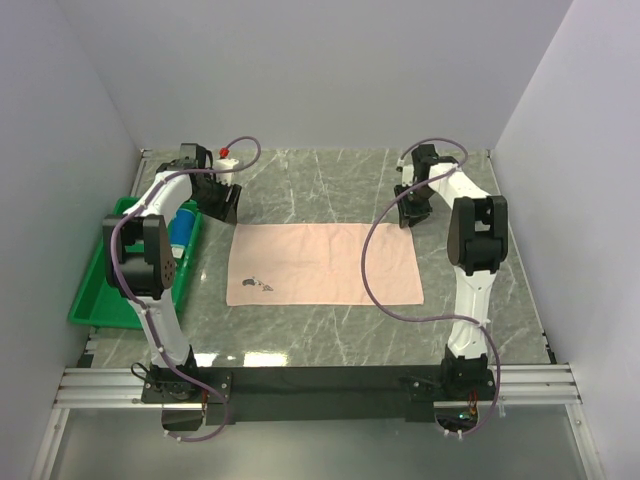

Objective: Roll the towels
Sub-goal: Fold the towel

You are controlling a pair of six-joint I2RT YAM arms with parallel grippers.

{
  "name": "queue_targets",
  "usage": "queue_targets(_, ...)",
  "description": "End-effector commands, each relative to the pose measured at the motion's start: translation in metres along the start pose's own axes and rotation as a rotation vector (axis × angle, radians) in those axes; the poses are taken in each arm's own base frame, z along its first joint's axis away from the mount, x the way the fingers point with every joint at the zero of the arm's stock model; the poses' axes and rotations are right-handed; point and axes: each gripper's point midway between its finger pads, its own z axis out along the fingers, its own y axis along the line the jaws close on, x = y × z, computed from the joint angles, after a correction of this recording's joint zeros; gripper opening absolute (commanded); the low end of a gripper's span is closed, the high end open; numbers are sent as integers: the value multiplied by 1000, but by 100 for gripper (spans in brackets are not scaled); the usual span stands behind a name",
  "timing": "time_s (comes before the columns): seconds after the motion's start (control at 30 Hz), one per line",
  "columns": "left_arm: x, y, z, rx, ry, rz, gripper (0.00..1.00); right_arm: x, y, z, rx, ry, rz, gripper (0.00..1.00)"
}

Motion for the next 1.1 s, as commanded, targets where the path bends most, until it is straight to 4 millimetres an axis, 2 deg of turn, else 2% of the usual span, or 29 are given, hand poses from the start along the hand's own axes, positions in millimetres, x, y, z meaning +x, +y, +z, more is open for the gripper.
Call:
queue_targets(0.0, -16, 3, -8, -14, -51, 7, 62, -16, -1, -33, -15, -70, 26, 41)
queue_targets(0.2, -12, 0, -4, 0, -46, -1, 62, -18, -4, -31, -13, -75, 37, 40)
queue_targets(0.4, -11, 2, 0, 0, -38, -7, 61, -15, -2, -12, -20, -40, 44, 38)
queue_targets(0.53, -10, 5, 2, -8, -27, -10, 61, -6, -1, 3, -25, 6, 54, 32)
queue_targets(0.67, -11, 6, 3, -13, -29, -9, 62, 2, 2, 8, -17, 20, 35, 29)
queue_targets(0.8, -8, 6, 8, -1, -18, -16, 63, 3, 2, 9, -4, 20, 27, 18)
queue_targets(0.83, -8, 5, 9, 2, -19, -19, 63, 3, 1, 9, 3, 22, 24, 8)
queue_targets(0.9, -9, 6, 13, 7, -18, -26, 62, 1, 1, 8, 4, 18, 22, 0)
queue_targets(1.07, -12, 8, 23, 18, -13, -44, 59, -4, 2, 4, 3, 3, 19, 0)
